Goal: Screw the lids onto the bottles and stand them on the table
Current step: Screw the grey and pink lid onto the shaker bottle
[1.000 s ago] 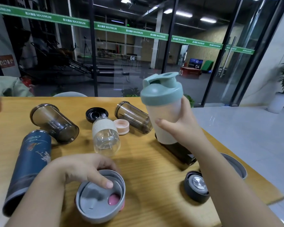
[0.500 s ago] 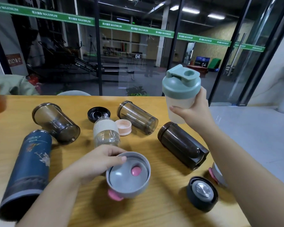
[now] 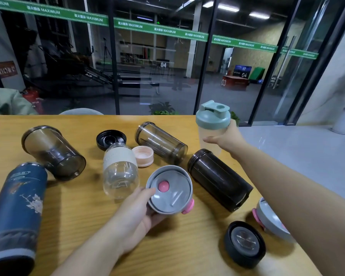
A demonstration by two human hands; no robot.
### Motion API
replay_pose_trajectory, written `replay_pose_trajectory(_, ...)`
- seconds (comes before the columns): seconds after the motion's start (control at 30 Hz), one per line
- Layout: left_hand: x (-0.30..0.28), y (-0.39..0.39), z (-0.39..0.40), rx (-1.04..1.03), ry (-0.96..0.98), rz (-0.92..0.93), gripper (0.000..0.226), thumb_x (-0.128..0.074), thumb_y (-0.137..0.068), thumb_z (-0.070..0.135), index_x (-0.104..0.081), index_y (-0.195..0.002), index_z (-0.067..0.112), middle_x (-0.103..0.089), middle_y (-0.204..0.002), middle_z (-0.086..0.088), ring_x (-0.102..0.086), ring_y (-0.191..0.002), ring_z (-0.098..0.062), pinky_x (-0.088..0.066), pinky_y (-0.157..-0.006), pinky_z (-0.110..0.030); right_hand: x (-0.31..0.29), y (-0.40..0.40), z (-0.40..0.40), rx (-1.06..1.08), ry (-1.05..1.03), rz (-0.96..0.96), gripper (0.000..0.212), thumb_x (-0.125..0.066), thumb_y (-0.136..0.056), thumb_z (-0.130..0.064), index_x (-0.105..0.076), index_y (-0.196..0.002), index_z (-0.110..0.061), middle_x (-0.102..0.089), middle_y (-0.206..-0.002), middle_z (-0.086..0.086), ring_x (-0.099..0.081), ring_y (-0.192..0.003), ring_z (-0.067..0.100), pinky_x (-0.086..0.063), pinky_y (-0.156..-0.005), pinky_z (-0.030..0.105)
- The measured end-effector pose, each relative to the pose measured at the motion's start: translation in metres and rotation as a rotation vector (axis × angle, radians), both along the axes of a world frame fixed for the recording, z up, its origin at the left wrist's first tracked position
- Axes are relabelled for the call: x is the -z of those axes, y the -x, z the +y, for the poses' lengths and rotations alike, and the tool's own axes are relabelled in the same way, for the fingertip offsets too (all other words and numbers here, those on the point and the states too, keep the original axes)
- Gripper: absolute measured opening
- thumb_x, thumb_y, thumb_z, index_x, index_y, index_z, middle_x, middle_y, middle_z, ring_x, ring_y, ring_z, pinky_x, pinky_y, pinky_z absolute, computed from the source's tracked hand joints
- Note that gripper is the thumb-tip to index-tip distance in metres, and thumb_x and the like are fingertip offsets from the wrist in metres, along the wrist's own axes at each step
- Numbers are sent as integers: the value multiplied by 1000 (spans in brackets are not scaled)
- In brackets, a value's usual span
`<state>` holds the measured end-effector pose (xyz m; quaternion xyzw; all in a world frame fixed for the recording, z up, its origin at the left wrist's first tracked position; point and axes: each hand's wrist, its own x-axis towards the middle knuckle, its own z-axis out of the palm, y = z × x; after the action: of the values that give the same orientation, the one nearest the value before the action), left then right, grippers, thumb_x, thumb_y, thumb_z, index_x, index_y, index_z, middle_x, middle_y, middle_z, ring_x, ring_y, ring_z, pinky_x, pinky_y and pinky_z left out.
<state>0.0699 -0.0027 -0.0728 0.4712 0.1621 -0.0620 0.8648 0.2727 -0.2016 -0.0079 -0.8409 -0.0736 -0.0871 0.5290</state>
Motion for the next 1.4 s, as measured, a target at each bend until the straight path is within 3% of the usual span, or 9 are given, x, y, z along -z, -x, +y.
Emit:
replay_pose_trajectory(0.17, 0, 3, 2, 208, 45, 34, 38, -32, -99, 30, -57, -120, 11, -70, -107, -21, -63, -105, -43, -54, -70, -42, 15, -14, 4, 32, -83, 119, 75, -88, -61, -9, -46, -124, -11, -59, -112, 1, -53, -108, 19, -43, -83, 34)
replay_pose_trajectory(0.27, -5, 5, 3, 284, 108, -2, 41, -30, -96, 29, -56, -122, 10, -68, -111, -23, -64, -102, -45, -53, -68, -41, 16, -15, 4, 44, -91, 163, 59, -84, -68, -3, -49, -114, -15, -55, -93, -7, -49, -98, 16, -40, -82, 33)
replay_pose_trajectory(0.47, -12, 8, 2, 306, 226, -69, 43, -35, -89, 27, -56, -122, 10, -67, -114, -25, -65, -98, -47, -52, -66, -37, 15, -19, 6, 59, -108, 227, 58, -84, -69, -6, -51, -116, -13, -54, -91, -6, -48, -102, 20, -41, -84, 36)
replay_pose_trajectory(0.73, -15, 10, 5, 248, 282, -113, 51, -47, -76, 27, -56, -123, 8, -67, -114, -24, -65, -100, -46, -54, -75, -46, 12, -11, 7, 50, -60, 272, 66, -82, -74, -17, -46, -129, -12, -57, -122, 7, -48, -125, 29, -41, -95, 40)
replay_pose_trajectory(0.87, -20, 11, 5, 211, 289, -151, 50, -47, -82, 42, -58, -123, 15, -66, -117, -21, -63, -104, -46, -58, -67, -42, -5, 9, 7, 29, 78, 344, 70, -72, -84, -28, -36, -142, -10, -40, -148, 12, -35, -137, 32, -32, -109, 48)
replay_pose_trajectory(1.0, -21, 10, 8, 146, 308, -153, 61, -38, -85, 61, -61, -121, 17, -65, -119, -21, -61, -108, -46, -58, -60, -39, -23, 37, 6, -42, 320, 300, 58, -67, -88, -31, -43, -137, -9, -50, -135, 10, -46, -111, 23, -36, -87, 33)
replay_pose_trajectory(1.17, -21, 11, 18, 52, 251, -228, 54, -42, -89, 52, -58, -126, 17, -65, -120, -20, -59, -111, -45, -60, -63, -42, -42, 66, 25, -24, 663, 142, 54, -66, -86, -41, -55, -125, -5, -61, -122, 12, -57, -108, 27, -47, -92, 36)
replay_pose_trajectory(1.27, -25, 12, 23, 3, 226, -320, 47, -43, -92, 46, -56, -129, 21, -65, -121, -17, -62, -107, -42, -58, -67, -45, -46, 76, 46, -124, 688, 24, 54, -66, -86, -42, -51, -129, -15, -61, -118, 4, -57, -97, 19, -46, -81, 29)
replay_pose_trajectory(1.4, -29, 13, 30, -27, 210, -432, 76, -78, -64, 52, -53, -132, 28, -62, -127, -12, -62, -109, -40, -58, -71, -48, -34, 69, 78, -191, 782, -79, 63, -66, -86, -43, -41, -137, -17, -56, -127, 3, -57, -102, 21, -47, -79, 29)
